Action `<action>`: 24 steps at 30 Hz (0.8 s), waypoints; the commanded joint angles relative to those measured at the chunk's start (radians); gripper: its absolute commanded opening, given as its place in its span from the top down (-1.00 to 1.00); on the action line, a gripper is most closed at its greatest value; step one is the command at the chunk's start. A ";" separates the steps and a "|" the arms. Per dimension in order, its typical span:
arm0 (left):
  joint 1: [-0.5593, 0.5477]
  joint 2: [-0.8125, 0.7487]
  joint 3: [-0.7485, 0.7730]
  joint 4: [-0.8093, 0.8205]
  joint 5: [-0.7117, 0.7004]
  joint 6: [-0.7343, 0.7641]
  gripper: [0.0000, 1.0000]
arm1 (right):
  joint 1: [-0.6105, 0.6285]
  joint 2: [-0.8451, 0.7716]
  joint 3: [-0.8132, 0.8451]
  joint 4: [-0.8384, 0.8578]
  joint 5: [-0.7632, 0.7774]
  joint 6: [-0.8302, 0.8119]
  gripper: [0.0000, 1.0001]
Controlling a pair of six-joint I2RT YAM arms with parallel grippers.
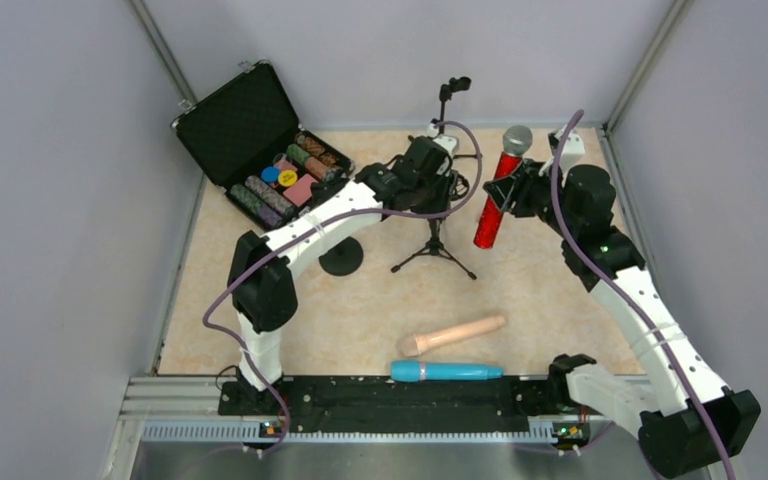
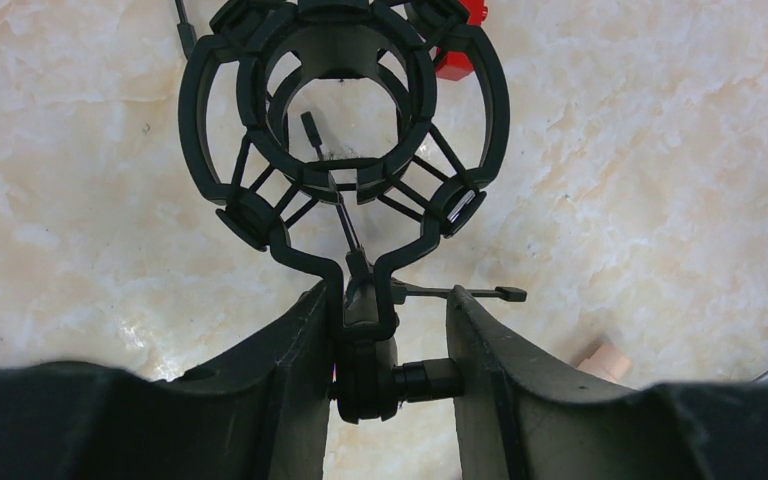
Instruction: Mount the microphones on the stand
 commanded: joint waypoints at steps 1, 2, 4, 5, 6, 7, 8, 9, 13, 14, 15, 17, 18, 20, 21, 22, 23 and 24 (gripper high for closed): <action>-0.033 -0.074 -0.032 -0.043 -0.043 0.028 0.59 | -0.010 -0.038 0.000 0.056 0.010 0.011 1.00; -0.041 -0.080 -0.037 -0.048 -0.054 0.032 0.59 | -0.009 -0.038 -0.003 0.055 0.013 0.010 1.00; -0.059 -0.095 -0.048 -0.062 -0.082 0.042 0.60 | -0.009 -0.042 -0.006 0.056 0.018 0.010 1.00; -0.069 -0.107 -0.057 -0.068 -0.098 0.044 0.60 | -0.009 -0.044 -0.006 0.056 0.020 0.010 1.00; -0.078 -0.118 -0.070 -0.069 -0.114 0.046 0.60 | -0.009 -0.045 -0.008 0.056 0.022 0.011 1.00; -0.086 -0.130 -0.085 -0.067 -0.127 0.047 0.60 | -0.010 -0.045 -0.010 0.056 0.023 0.009 1.00; -0.095 -0.142 -0.102 -0.067 -0.138 0.047 0.60 | -0.010 -0.046 -0.011 0.057 0.024 0.009 1.00; -0.102 -0.154 -0.124 -0.065 -0.154 0.043 0.60 | -0.009 -0.048 -0.014 0.057 0.026 0.009 1.00; -0.123 -0.198 -0.184 -0.034 -0.188 0.040 0.54 | -0.009 -0.048 -0.022 0.065 0.026 0.015 1.00; -0.126 -0.207 -0.198 -0.026 -0.191 0.039 0.47 | -0.008 -0.049 -0.024 0.067 0.025 0.016 1.00; -0.129 -0.214 -0.207 -0.021 -0.195 0.037 0.39 | -0.009 -0.048 -0.025 0.067 0.025 0.017 1.00; -0.137 -0.230 -0.222 -0.010 -0.206 0.038 0.17 | -0.009 -0.048 -0.024 0.069 0.023 0.017 1.00; -0.140 -0.236 -0.230 -0.004 -0.209 0.041 0.05 | -0.009 -0.049 -0.024 0.069 0.025 0.016 1.00; -0.147 -0.245 -0.237 0.001 -0.221 0.050 -0.15 | -0.010 -0.053 -0.026 0.068 0.028 0.016 1.00; -0.150 -0.251 -0.237 0.003 -0.228 0.053 -0.25 | -0.009 -0.055 -0.026 0.068 0.029 0.016 1.00; -0.152 -0.255 -0.239 0.004 -0.232 0.056 -0.31 | -0.009 -0.056 -0.027 0.069 0.030 0.014 1.00; -0.154 -0.259 -0.241 0.006 -0.235 0.059 -0.49 | -0.009 -0.056 -0.028 0.070 0.031 0.013 1.00; -0.155 -0.264 -0.242 0.009 -0.237 0.060 -0.65 | -0.009 -0.057 -0.029 0.070 0.032 0.013 1.00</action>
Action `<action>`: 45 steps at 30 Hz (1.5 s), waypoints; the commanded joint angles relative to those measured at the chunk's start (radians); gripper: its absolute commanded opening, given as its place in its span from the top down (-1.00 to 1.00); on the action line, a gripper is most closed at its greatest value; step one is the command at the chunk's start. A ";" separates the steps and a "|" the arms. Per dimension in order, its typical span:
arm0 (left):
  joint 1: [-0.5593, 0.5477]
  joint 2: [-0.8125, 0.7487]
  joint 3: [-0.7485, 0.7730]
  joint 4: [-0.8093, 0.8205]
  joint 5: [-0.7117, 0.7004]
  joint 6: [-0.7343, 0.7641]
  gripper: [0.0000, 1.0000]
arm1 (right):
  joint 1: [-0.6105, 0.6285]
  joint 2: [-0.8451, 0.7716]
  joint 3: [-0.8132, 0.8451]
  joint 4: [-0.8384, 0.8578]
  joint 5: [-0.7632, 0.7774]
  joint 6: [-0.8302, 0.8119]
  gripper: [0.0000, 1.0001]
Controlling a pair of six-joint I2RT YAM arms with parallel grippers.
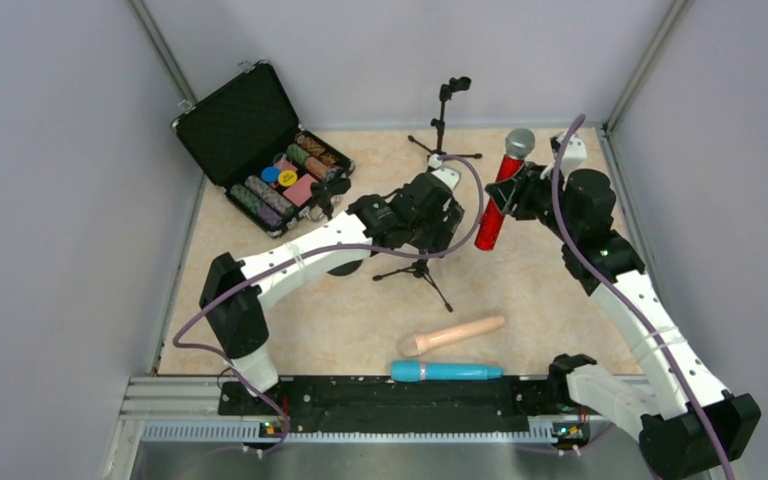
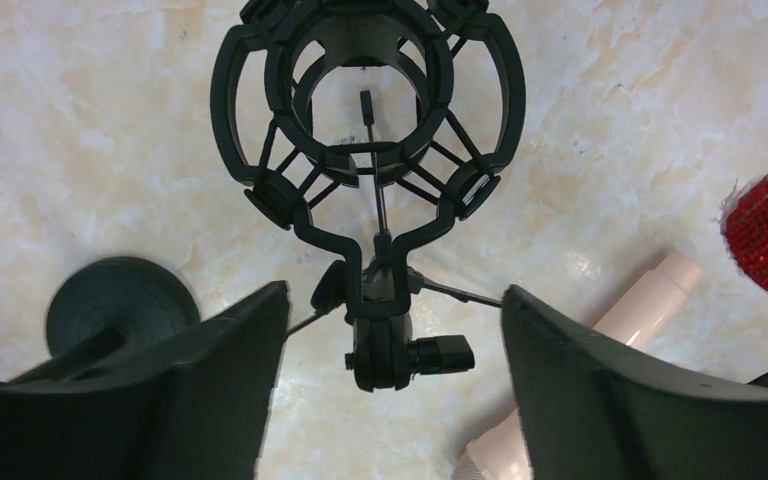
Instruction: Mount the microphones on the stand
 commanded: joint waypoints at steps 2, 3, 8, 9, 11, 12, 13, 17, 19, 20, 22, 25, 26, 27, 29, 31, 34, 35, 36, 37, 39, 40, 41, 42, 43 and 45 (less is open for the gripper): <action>-0.010 -0.076 -0.014 0.053 -0.035 0.018 -0.80 | -0.007 -0.035 0.002 0.057 0.013 0.006 1.00; -0.010 -0.081 -0.017 0.062 -0.030 0.021 -0.82 | -0.007 -0.035 0.002 0.056 0.013 0.005 1.00; -0.010 -0.121 -0.020 0.090 -0.006 -0.006 -0.85 | -0.007 -0.034 0.003 0.058 0.013 0.006 1.00; -0.010 -0.132 -0.020 0.100 0.002 -0.007 -0.86 | -0.007 -0.034 0.000 0.059 0.013 0.005 1.00; -0.010 -0.154 -0.017 0.116 0.004 -0.015 -0.95 | -0.007 -0.035 0.000 0.059 0.012 0.006 1.00; -0.010 -0.166 -0.016 0.124 0.003 -0.018 -0.97 | -0.006 -0.034 -0.002 0.059 0.011 0.007 1.00; -0.008 -0.178 -0.010 0.132 0.008 -0.018 -0.97 | -0.006 -0.035 -0.003 0.061 0.010 0.008 1.00; -0.007 -0.225 0.028 0.154 0.035 0.002 -0.97 | -0.006 -0.032 -0.012 0.067 0.008 0.012 1.00; -0.005 -0.254 0.046 0.184 0.014 -0.013 -0.98 | -0.007 -0.033 -0.020 0.070 0.002 0.020 1.00; -0.001 -0.271 0.060 0.192 -0.005 -0.064 -0.97 | -0.007 -0.033 -0.024 0.073 -0.001 0.025 1.00; 0.013 -0.293 0.103 0.204 0.016 -0.113 -0.97 | -0.007 -0.037 -0.031 0.075 -0.008 0.036 1.00; 0.019 -0.312 0.182 0.234 0.020 -0.166 -0.98 | -0.006 -0.052 -0.046 0.084 -0.012 0.051 1.00; 0.019 -0.309 0.221 0.236 0.030 -0.174 -0.97 | -0.007 -0.060 -0.054 0.089 -0.010 0.057 1.00; 0.020 -0.302 0.265 0.228 0.044 -0.180 -0.97 | -0.007 -0.073 -0.060 0.094 -0.010 0.063 1.00; 0.021 -0.278 0.372 0.200 0.080 -0.199 -0.97 | -0.007 -0.092 -0.071 0.097 -0.008 0.070 1.00; 0.022 -0.254 0.465 0.170 0.111 -0.235 -0.97 | -0.006 -0.109 -0.081 0.092 -0.011 0.074 1.00; 0.042 -0.235 0.547 0.173 0.173 -0.302 -0.97 | -0.007 -0.131 -0.100 0.086 -0.012 0.092 1.00; 0.055 -0.231 0.559 0.183 0.197 -0.326 -0.97 | -0.006 -0.138 -0.104 0.086 -0.014 0.098 1.00; 0.070 -0.230 0.562 0.200 0.227 -0.352 -0.97 | -0.007 -0.145 -0.111 0.085 -0.016 0.105 1.00; 0.086 -0.230 0.563 0.219 0.281 -0.382 -0.97 | -0.007 -0.151 -0.113 0.084 -0.016 0.112 1.00; 0.112 -0.223 0.563 0.258 0.370 -0.430 -0.97 | -0.007 -0.161 -0.115 0.081 -0.022 0.119 1.00; 0.116 -0.220 0.562 0.283 0.400 -0.447 -0.97 | -0.006 -0.166 -0.116 0.078 -0.023 0.120 1.00; 0.120 -0.215 0.561 0.297 0.422 -0.457 -0.97 | -0.007 -0.173 -0.119 0.074 -0.022 0.119 1.00; 0.120 -0.211 0.561 0.306 0.437 -0.466 -0.97 | -0.007 -0.176 -0.122 0.070 -0.021 0.119 1.00; 0.120 -0.208 0.559 0.313 0.447 -0.475 -0.97 | -0.006 -0.179 -0.123 0.066 -0.019 0.118 1.00; 0.120 -0.209 0.549 0.325 0.458 -0.489 -0.97 | -0.007 -0.183 -0.126 0.055 -0.020 0.115 1.00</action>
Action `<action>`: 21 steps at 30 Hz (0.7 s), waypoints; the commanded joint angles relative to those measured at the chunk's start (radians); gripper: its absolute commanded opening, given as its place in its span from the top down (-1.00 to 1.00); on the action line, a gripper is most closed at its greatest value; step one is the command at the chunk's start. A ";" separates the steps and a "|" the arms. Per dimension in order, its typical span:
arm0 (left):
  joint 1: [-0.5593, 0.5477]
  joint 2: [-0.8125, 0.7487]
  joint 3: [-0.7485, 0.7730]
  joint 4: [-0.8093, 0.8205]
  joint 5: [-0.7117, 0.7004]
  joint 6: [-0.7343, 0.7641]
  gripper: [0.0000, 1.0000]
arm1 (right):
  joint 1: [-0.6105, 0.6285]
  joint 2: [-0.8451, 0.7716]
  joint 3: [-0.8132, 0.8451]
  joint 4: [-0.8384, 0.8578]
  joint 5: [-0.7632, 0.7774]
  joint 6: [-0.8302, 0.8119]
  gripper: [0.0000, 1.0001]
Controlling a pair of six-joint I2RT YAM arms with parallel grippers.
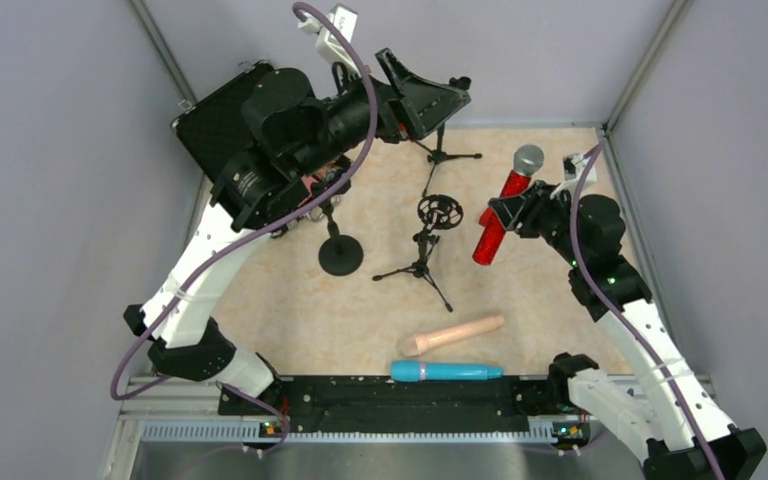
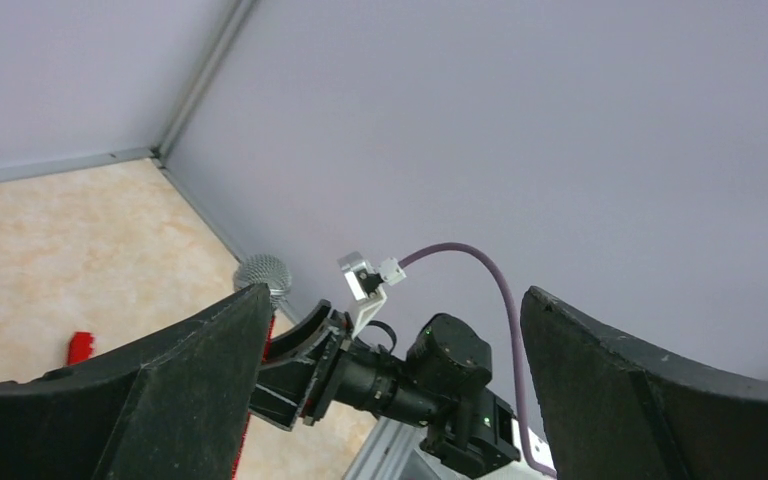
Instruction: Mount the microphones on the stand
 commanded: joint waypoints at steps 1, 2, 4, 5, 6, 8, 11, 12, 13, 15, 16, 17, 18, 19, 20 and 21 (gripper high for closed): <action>0.000 0.008 -0.012 0.095 0.113 -0.079 -0.97 | -0.007 -0.034 0.006 0.018 -0.010 0.010 1.00; 0.000 0.004 -0.020 0.103 0.115 -0.080 -0.98 | -0.007 -0.035 0.006 0.013 -0.011 0.007 1.00; 0.000 -0.007 -0.039 0.125 0.117 -0.080 -0.98 | -0.007 -0.041 0.003 0.011 -0.008 0.006 1.00; 0.000 -0.011 -0.047 0.133 0.115 -0.079 -0.97 | -0.007 -0.043 0.001 0.011 -0.005 0.006 1.00; 0.000 -0.015 -0.056 0.139 0.114 -0.077 -0.97 | -0.007 -0.045 -0.001 0.011 -0.003 0.006 1.00; 0.001 -0.018 -0.065 0.141 0.111 -0.080 -0.97 | -0.007 -0.049 -0.005 0.010 -0.001 0.005 1.00; 0.003 -0.018 -0.070 0.143 0.108 -0.083 -0.98 | -0.007 -0.055 -0.013 0.010 0.001 0.004 1.00; 0.005 -0.019 -0.073 0.144 0.109 -0.083 -0.97 | -0.006 -0.057 -0.015 0.009 0.002 0.005 1.00; 0.007 -0.020 -0.077 0.145 0.107 -0.083 -0.97 | -0.007 -0.059 -0.018 0.009 0.001 0.003 1.00; 0.011 -0.023 -0.086 0.151 0.110 -0.084 -0.98 | -0.007 -0.062 -0.021 0.008 0.004 0.002 1.00; 0.015 -0.024 -0.088 0.152 0.113 -0.084 -0.97 | -0.007 -0.062 -0.023 0.008 0.004 0.003 1.00; 0.019 -0.025 -0.090 0.154 0.115 -0.085 -0.97 | -0.007 -0.064 -0.023 0.007 0.006 0.001 1.00; 0.020 -0.025 -0.091 0.157 0.119 -0.085 -0.97 | -0.007 -0.065 -0.023 0.007 0.006 -0.001 1.00; 0.022 -0.027 -0.093 0.161 0.122 -0.085 -0.97 | -0.006 -0.066 -0.023 0.006 0.007 -0.003 1.00; 0.023 -0.028 -0.094 0.165 0.127 -0.085 -0.97 | -0.007 -0.067 -0.023 0.005 0.009 -0.004 1.00; 0.024 -0.026 -0.095 0.168 0.128 -0.083 -0.97 | -0.007 -0.066 -0.023 0.006 0.011 -0.005 1.00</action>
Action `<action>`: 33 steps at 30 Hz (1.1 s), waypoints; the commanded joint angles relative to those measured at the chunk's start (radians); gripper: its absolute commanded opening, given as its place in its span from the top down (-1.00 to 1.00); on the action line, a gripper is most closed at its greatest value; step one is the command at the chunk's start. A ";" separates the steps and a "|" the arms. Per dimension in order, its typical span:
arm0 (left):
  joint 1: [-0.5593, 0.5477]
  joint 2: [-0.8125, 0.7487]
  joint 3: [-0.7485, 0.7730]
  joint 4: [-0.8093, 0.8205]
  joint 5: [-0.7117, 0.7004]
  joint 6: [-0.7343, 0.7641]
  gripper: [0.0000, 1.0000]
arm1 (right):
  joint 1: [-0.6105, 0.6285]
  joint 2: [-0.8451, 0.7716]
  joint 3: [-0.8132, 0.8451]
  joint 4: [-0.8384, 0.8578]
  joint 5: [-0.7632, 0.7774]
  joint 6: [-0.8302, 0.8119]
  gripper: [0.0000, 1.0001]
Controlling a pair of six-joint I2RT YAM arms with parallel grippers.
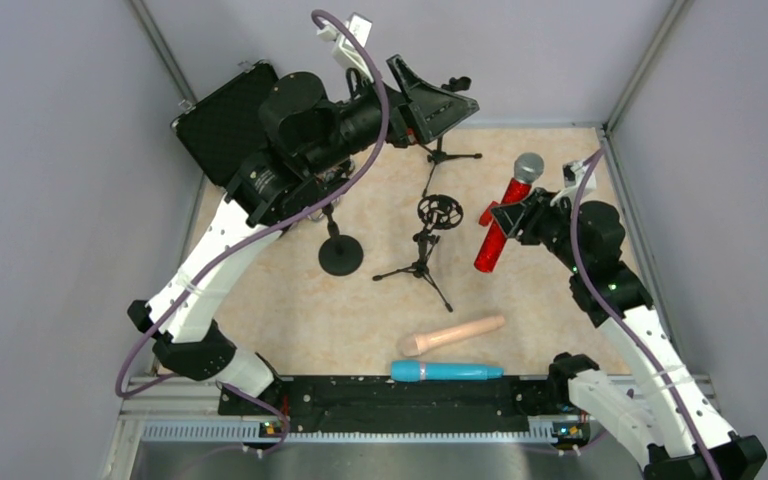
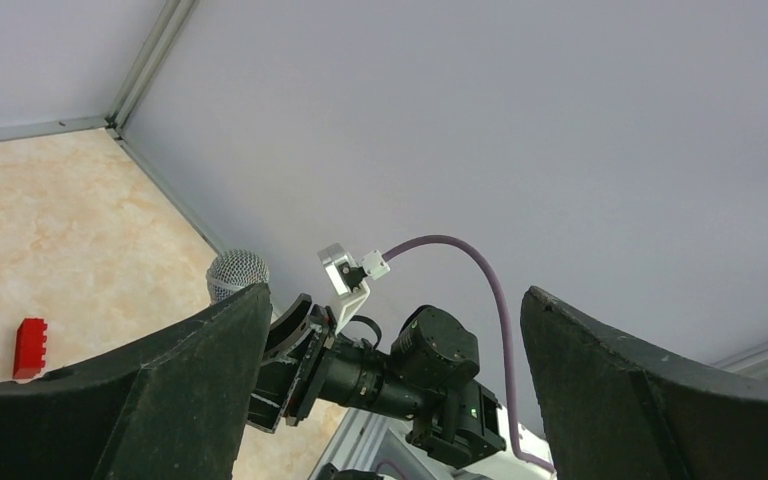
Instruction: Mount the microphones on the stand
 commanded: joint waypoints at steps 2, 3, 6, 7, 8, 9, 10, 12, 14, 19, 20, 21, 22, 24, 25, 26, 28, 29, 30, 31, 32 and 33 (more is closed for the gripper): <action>0.015 -0.039 -0.006 0.078 0.030 -0.005 -0.97 | -0.007 -0.026 0.008 0.036 0.011 -0.006 1.00; 0.016 -0.038 -0.007 0.080 0.032 -0.005 -0.97 | -0.007 -0.026 0.008 0.036 0.011 -0.007 1.00; 0.026 -0.039 -0.009 0.085 0.052 -0.009 -0.97 | -0.006 -0.026 0.008 0.037 0.013 -0.008 1.00; 0.029 -0.039 -0.010 0.087 0.055 -0.008 -0.97 | -0.006 -0.026 0.007 0.037 0.015 -0.008 1.00; 0.032 -0.040 -0.011 0.087 0.058 -0.009 -0.97 | -0.007 -0.026 0.008 0.037 0.016 -0.010 1.00; 0.038 -0.042 -0.015 0.088 0.062 -0.010 -0.97 | -0.007 -0.026 0.008 0.037 0.017 -0.010 1.00; 0.045 -0.045 -0.020 0.091 0.067 -0.011 -0.97 | -0.007 -0.026 0.008 0.036 0.017 -0.011 1.00; 0.059 -0.049 -0.031 0.093 0.083 -0.024 -0.97 | -0.007 -0.027 0.008 0.036 0.018 -0.012 1.00; 0.074 -0.052 -0.057 0.107 0.111 -0.034 -0.97 | -0.007 -0.028 0.009 0.036 0.021 -0.013 1.00; 0.078 -0.080 -0.148 0.124 0.115 0.003 -0.97 | -0.007 -0.020 0.012 0.038 0.033 -0.018 1.00; 0.078 -0.088 -0.167 0.128 0.113 0.021 -0.97 | -0.007 -0.016 0.012 0.041 0.036 -0.017 1.00; 0.078 -0.095 -0.189 0.131 0.112 0.046 -0.97 | -0.007 -0.012 0.015 0.044 0.039 -0.018 1.00; 0.078 -0.102 -0.208 0.133 0.102 0.067 -0.97 | -0.007 -0.007 0.017 0.047 0.040 -0.019 1.00; 0.078 -0.120 -0.250 0.131 0.073 0.107 -0.97 | -0.007 0.002 0.022 0.053 0.045 -0.026 1.00; 0.078 -0.127 -0.269 0.131 0.060 0.128 -0.98 | -0.007 0.006 0.020 0.058 0.049 -0.028 1.00; 0.078 -0.134 -0.288 0.130 0.047 0.149 -0.97 | -0.007 0.013 0.022 0.064 0.055 -0.028 1.00; 0.078 -0.144 -0.317 0.126 0.020 0.197 -0.97 | -0.007 0.024 0.026 0.077 0.055 -0.033 1.00; 0.077 -0.149 -0.331 0.121 0.005 0.223 -0.97 | -0.007 0.032 0.031 0.085 0.053 -0.035 1.00; 0.077 -0.153 -0.340 0.116 -0.008 0.247 -0.97 | -0.007 0.041 0.037 0.094 0.052 -0.039 1.00; 0.077 -0.156 -0.349 0.110 -0.025 0.270 -0.97 | -0.007 0.048 0.045 0.101 0.051 -0.043 1.00; 0.078 -0.159 -0.359 0.105 -0.046 0.288 -0.97 | -0.007 0.059 0.056 0.106 0.050 -0.048 1.00; 0.078 -0.163 -0.371 0.101 -0.066 0.303 -0.97 | -0.007 0.069 0.066 0.113 0.049 -0.053 1.00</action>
